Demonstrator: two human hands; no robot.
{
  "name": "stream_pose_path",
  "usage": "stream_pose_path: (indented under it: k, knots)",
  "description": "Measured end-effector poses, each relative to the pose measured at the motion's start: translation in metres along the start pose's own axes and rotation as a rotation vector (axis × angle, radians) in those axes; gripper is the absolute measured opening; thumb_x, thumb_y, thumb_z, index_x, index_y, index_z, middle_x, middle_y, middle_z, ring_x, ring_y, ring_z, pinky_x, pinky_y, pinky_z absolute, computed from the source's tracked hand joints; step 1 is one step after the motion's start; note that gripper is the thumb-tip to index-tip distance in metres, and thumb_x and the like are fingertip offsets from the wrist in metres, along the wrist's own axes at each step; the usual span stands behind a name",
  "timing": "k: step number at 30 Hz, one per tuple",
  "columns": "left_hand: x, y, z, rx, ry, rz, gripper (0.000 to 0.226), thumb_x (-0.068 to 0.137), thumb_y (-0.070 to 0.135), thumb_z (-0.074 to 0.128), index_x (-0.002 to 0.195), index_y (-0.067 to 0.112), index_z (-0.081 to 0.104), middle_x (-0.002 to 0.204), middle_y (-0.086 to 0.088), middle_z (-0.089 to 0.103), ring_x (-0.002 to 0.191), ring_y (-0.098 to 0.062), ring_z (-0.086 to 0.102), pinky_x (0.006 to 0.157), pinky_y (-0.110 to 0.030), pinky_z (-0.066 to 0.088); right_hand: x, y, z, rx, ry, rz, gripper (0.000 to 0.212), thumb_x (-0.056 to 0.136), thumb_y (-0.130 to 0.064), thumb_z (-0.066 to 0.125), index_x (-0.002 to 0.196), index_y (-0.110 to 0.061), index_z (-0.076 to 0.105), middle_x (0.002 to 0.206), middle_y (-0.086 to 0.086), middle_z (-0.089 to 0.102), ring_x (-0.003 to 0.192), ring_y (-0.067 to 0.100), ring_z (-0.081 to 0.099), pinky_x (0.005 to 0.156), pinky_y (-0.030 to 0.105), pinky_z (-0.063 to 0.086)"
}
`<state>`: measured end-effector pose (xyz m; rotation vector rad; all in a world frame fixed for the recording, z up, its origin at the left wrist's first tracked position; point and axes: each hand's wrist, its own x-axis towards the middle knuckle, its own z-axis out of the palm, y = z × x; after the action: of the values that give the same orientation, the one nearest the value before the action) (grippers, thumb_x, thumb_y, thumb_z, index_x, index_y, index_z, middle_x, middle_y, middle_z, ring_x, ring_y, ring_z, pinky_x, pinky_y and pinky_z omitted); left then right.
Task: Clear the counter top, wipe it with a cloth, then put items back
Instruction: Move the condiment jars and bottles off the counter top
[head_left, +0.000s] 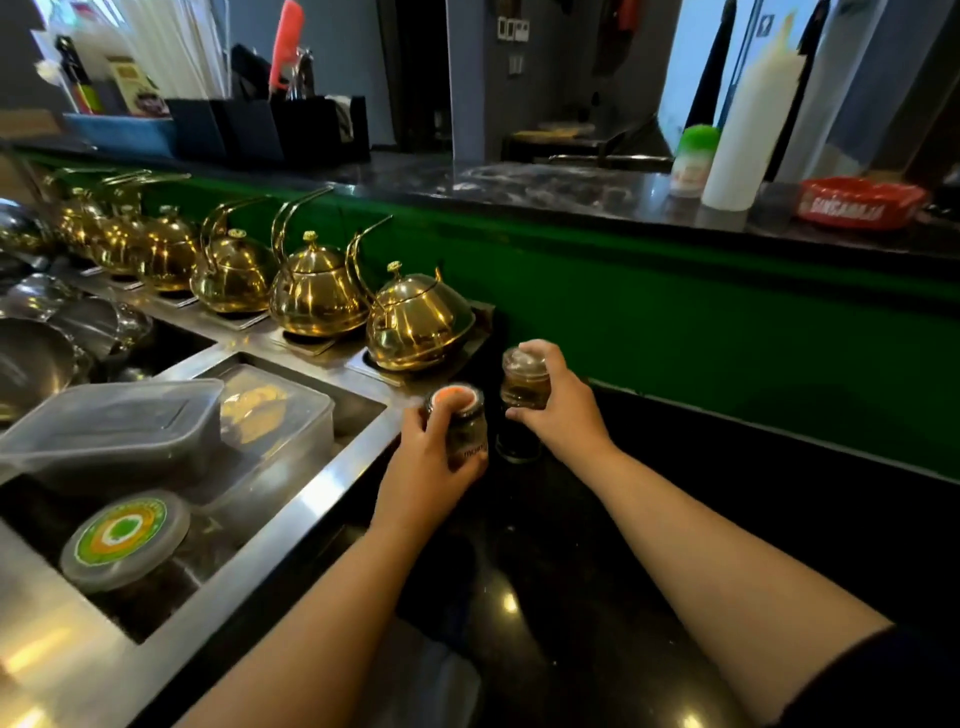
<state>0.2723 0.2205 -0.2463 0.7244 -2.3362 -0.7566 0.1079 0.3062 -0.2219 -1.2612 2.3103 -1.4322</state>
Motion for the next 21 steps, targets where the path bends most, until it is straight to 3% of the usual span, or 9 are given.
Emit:
stream_pose_path:
  k: [3, 9, 14, 21]
  knots:
    - [-0.028, -0.031, 0.024, 0.020, -0.023, -0.098, 0.066, 0.080, 0.036, 0.072, 0.130, 0.047, 0.030, 0.135, 0.001, 0.034, 0.109, -0.023, 0.056, 0.081, -0.035, 0.055, -0.008, 0.025, 0.037, 0.006, -0.056, 0.016, 0.071, 0.074, -0.010, 0.081, 0.124, -0.040, 0.042, 0.120, -0.002, 0.055, 0.105, 0.010, 0.053, 0.085, 0.020, 0.043]
    - [-0.047, -0.069, 0.057, 0.018, -0.047, -0.172, 0.066, 0.083, 0.035, 0.070, 0.132, 0.048, 0.029, 0.144, 0.002, 0.028, 0.122, -0.022, 0.050, 0.092, -0.034, 0.053, -0.008, 0.058, 0.086, 0.032, -0.062, 0.050, 0.075, 0.073, -0.006, 0.079, 0.122, -0.046, 0.040, 0.126, 0.000, 0.051, 0.117, 0.018, 0.052, 0.097, 0.035, 0.050]
    - [-0.037, -0.079, 0.074, -0.010, 0.000, -0.164, 0.064, 0.085, 0.032, 0.069, 0.133, 0.048, 0.030, 0.147, 0.004, 0.024, 0.132, -0.017, 0.040, 0.097, -0.024, 0.043, 0.007, 0.078, 0.103, 0.023, 0.002, 0.040, 0.075, 0.074, -0.004, 0.078, 0.122, -0.047, 0.039, 0.127, 0.000, 0.051, 0.120, 0.020, 0.050, 0.098, 0.037, 0.049]
    - [-0.025, -0.081, 0.092, 0.012, 0.061, -0.136, 0.066, 0.085, 0.027, 0.070, 0.131, 0.048, 0.028, 0.150, -0.002, 0.021, 0.135, -0.021, 0.037, 0.100, -0.027, 0.041, 0.026, 0.090, 0.110, -0.096, -0.026, -0.025, 0.074, 0.080, -0.003, 0.071, 0.133, -0.041, 0.035, 0.130, 0.005, 0.045, 0.125, 0.023, 0.045, 0.098, 0.037, 0.049]
